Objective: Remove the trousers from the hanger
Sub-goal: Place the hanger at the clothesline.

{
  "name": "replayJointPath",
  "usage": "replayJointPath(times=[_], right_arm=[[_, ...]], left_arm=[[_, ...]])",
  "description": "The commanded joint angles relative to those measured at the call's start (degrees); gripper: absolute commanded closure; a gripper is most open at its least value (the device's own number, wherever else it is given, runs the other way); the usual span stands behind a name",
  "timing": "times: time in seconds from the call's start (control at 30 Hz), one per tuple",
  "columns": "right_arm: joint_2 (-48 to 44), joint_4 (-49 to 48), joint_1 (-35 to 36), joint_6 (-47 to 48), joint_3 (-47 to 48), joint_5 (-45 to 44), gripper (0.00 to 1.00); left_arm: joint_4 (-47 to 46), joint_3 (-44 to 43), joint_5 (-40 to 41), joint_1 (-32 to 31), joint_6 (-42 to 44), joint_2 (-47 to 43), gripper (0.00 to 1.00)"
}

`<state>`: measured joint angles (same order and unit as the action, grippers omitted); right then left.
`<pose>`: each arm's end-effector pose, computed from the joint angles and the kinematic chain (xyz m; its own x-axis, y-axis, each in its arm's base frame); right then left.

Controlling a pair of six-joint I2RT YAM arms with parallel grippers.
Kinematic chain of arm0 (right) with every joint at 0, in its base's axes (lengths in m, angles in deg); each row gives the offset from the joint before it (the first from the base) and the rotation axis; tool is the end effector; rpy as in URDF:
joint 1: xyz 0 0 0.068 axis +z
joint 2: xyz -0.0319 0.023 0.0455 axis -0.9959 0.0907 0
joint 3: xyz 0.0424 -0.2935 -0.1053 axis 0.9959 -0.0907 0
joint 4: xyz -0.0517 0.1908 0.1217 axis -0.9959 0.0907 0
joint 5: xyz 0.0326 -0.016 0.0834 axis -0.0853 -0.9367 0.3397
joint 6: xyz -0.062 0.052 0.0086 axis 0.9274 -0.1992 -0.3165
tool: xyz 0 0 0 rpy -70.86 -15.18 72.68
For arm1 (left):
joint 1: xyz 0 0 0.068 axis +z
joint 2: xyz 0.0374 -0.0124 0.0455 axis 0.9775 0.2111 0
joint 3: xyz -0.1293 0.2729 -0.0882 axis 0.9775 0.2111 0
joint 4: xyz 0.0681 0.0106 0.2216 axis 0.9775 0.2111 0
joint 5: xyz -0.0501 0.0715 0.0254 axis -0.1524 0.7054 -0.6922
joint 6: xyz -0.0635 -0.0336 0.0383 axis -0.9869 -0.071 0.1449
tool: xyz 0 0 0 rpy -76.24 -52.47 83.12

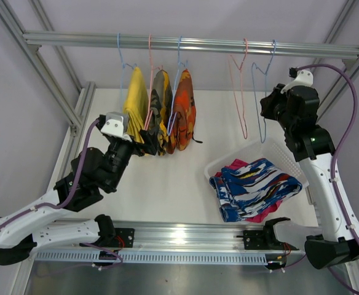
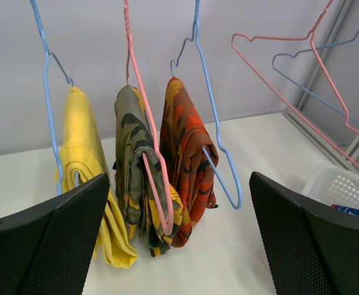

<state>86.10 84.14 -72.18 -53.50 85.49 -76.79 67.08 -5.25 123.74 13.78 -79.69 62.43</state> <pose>0.2179 0.0405 0.4775 -0.2675 0.2292 -0.9359 -0.0366 0.9682 0.2476 0.0961 -0.0824 0.4705 0.0875 -0.1057 -0.9905 0.3214 0.9442 -0.0723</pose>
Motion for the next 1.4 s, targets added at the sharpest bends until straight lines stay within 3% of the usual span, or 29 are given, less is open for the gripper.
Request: replayJointPath(times=[0.0, 0.1, 0.3, 0.43, 0.8, 1.03, 1.13, 1.37], right_arm=[[-3.0, -2.9, -0.2, -0.9, -1.5, 0.9, 1.0], [-3.7, -2.3, -0.3, -1.3, -2.7, 0.8, 0.89], [-5.6, -2.2, -0.3, -2.1, -5.2, 1.1, 0.54], [-7.1, -1.7, -0.3, -2.6, -6.4, 1.4, 0.39], [-14.3, 0.7, -0.2, -3.6, -3.1, -3.9, 0.33], [-12.6, -0.9, 0.9, -4.5, 4.5, 5.7, 0.35], [-9.9, -2.2, 3.4, -5.0, 7.6, 8.8, 0.34], [-1.5, -4.4, 15.8, -3.4, 12.3, 5.9, 0.34]], left_arm=[[-1.5, 0.1, 0.6, 0.5, 1.3, -0.6, 0.01], [-1.4, 0.1, 0.6, 0.5, 1.6, -0.6, 0.01], [-1.4, 0.0, 0.5, 0.4, 1.8, -0.6, 0.01], [-1.3, -0.1, 0.6, 0.5, 2.0, -0.6, 0.01], [-3.2, 0.9, 1.7, 0.5, 2.9, -3.6, 0.01], [-6.1, 2.6, 2.6, 2.0, 3.3, -5.8, 0.0], [-8.0, 3.4, 3.1, 3.1, 3.3, -6.7, 0.01], [-10.7, 5.1, 4.5, 4.7, 4.3, -8.1, 0.01]])
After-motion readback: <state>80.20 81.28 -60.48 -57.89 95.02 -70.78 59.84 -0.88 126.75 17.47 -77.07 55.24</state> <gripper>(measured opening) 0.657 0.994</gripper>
